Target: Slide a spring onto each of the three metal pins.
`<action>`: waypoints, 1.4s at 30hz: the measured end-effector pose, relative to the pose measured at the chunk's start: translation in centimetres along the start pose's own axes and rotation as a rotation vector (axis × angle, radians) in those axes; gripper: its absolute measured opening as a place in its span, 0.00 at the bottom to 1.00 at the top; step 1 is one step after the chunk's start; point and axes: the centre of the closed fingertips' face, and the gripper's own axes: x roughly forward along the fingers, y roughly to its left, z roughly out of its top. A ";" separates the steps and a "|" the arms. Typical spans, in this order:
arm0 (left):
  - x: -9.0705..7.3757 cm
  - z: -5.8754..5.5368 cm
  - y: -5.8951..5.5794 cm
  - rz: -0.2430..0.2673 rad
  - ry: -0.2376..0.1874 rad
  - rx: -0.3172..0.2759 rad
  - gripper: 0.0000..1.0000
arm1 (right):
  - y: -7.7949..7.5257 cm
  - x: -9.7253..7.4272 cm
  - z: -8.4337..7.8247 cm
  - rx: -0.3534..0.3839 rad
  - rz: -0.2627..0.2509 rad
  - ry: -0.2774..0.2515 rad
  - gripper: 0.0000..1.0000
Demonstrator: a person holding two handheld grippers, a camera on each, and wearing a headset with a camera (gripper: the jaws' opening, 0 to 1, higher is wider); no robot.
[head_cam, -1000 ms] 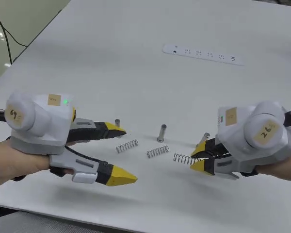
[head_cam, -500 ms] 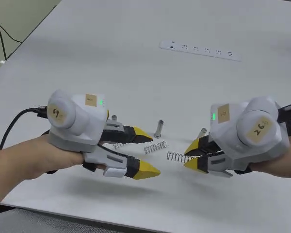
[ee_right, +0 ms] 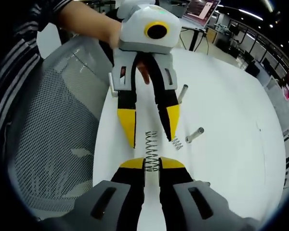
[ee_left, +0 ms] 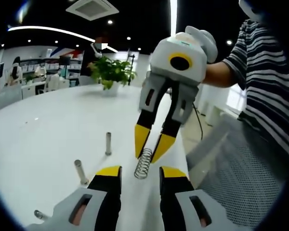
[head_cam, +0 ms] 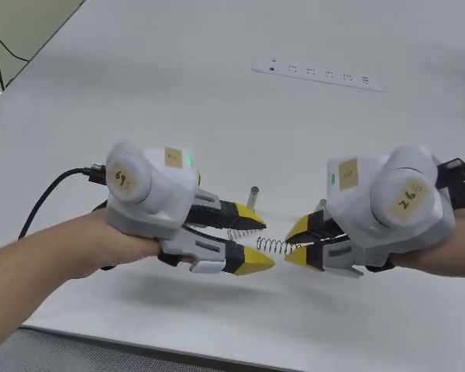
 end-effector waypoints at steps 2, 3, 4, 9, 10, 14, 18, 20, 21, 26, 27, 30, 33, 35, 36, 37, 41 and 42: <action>0.1 0.1 0.0 0.001 -0.007 0.002 0.19 | 0.0 -0.1 0.1 -0.001 0.001 -0.002 0.07; 0.1 0.2 0.0 0.001 -0.012 0.003 0.18 | 0.0 -0.1 0.2 -0.002 0.001 -0.005 0.07; 0.1 0.3 0.0 0.000 -0.016 0.004 0.16 | 0.0 -0.1 0.2 -0.004 0.001 -0.006 0.07; 0.1 0.5 -0.1 -0.004 -0.022 0.010 0.07 | -0.1 -0.2 0.3 -0.006 0.000 -0.006 0.07; 0.1 0.4 -0.3 -0.011 -0.019 -0.001 0.05 | -0.1 -0.3 0.3 -0.007 -0.002 -0.007 0.07; 0.3 0.4 -0.2 -0.009 -0.024 0.013 0.04 | -0.1 -0.3 0.1 -0.006 -0.002 -0.003 0.07; 0.3 0.5 -0.3 -0.016 -0.029 0.028 0.03 | 0.0 -0.4 0.2 -0.006 -0.001 -0.010 0.07; 0.3 0.6 -0.3 -0.020 -0.032 0.026 0.03 | 0.0 -0.5 0.2 0.005 0.004 -0.019 0.07; 0.2 0.6 -0.3 -0.022 -0.033 0.028 0.03 | 0.0 -0.5 0.3 0.006 0.003 -0.025 0.07; 0.0 0.8 -0.4 -0.044 -0.035 0.033 0.02 | 0.1 -0.6 0.5 0.022 0.012 -0.048 0.07; -0.1 0.8 -0.5 -0.049 -0.033 0.032 0.02 | 0.2 -0.6 0.6 0.021 0.012 -0.051 0.07; -0.2 0.8 -0.5 -0.065 -0.026 0.025 0.02 | 0.3 -0.6 0.7 0.018 0.013 -0.062 0.07; -0.2 0.8 -0.7 -0.080 -0.017 0.030 0.02 | 0.4 -0.5 0.8 0.008 0.015 -0.068 0.08; -0.2 0.8 -0.7 -0.084 -0.014 0.035 0.02 | 0.4 -0.5 0.8 0.004 0.013 -0.071 0.08; -0.2 0.8 -0.8 -0.087 -0.014 0.036 0.02 | 0.4 -0.5 0.8 0.002 0.012 -0.073 0.08; -0.3 0.8 -0.8 -0.090 -0.015 0.036 0.02 | 0.4 -0.6 0.8 0.005 0.011 -0.077 0.08; -0.4 0.9 -1.0 -0.103 -0.016 0.034 0.02 | 0.3 -0.8 0.7 0.014 0.007 -0.092 0.11; -0.4 0.9 -1.0 -0.105 -0.014 0.036 0.02 | 0.3 -0.9 0.5 0.016 0.010 -0.091 0.11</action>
